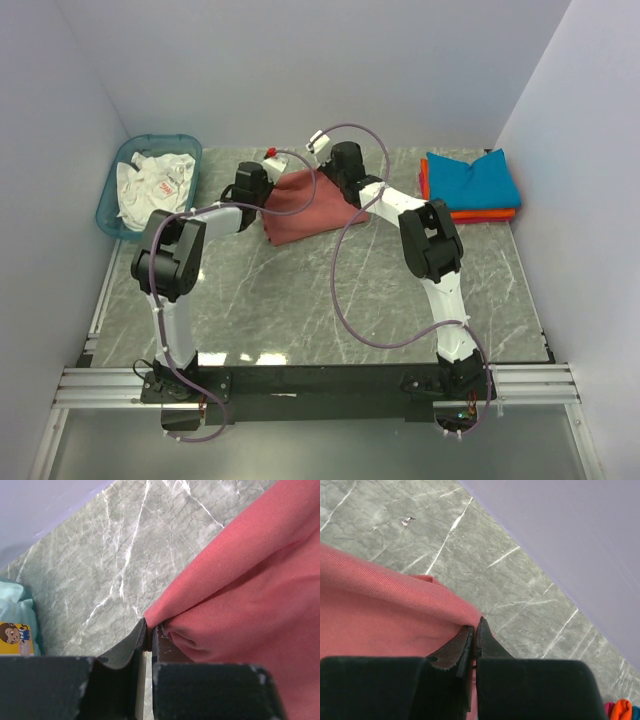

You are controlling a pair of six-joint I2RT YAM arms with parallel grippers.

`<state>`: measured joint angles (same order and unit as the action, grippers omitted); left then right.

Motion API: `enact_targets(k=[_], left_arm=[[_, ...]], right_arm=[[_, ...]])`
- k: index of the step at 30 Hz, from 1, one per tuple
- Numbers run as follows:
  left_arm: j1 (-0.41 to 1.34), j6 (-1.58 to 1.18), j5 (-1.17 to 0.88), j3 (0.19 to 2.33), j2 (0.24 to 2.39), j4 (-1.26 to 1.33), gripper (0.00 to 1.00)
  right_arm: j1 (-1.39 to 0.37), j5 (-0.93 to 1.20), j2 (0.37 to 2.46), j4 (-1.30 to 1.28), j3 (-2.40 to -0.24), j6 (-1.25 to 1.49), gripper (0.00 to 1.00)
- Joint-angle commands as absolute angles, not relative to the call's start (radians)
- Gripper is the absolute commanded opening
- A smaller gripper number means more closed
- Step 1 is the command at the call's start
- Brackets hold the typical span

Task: Fold and stack the t-shirts
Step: Fold the tshirt

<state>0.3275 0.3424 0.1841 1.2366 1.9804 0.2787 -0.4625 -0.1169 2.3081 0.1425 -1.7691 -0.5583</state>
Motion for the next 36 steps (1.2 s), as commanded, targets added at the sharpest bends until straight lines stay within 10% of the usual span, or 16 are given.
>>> enact_targets(k=[1, 10, 13, 14, 17, 22, 28, 36], left_arm=[[0.318, 0.333, 0.216, 1.287, 1.999, 0.295, 0.00], [0.314, 0.322, 0.216, 1.334, 2.037, 0.255, 0.01], [0.314, 0.267, 0.303, 1.379, 2.052, 0.230, 0.35], [0.313, 0.224, 0.339, 1.393, 2.049, 0.226, 0.64], [0.308, 0.140, 0.452, 1.453, 2.016, 0.184, 0.99], [0.279, 0.006, 0.436, 1.494, 1.852, 0.062, 0.99], [0.196, -0.340, -0.044, 1.333, 1.638, -0.092, 0.98], [0.193, -0.607, -0.267, 1.135, 1.670, -0.046, 0.89]], right_arm=[[-0.463, -0.150, 2.302, 0.206, -1.796, -0.551, 0.00], [-0.463, -0.163, 2.342, 0.187, -1.845, -0.563, 0.00], [-0.462, -0.210, 2.376, 0.172, -1.896, -0.540, 0.44], [-0.463, -0.257, 2.382, 0.172, -1.931, -0.529, 0.61], [-0.453, -0.282, 2.369, 0.160, -1.951, -0.486, 0.72], [-0.385, -0.171, 2.254, 0.001, -1.922, -0.367, 0.77], [-0.235, 0.541, 2.226, -0.411, -1.994, -0.200, 0.77], [-0.167, 0.561, 2.327, -0.506, -2.011, 0.043, 0.75]])
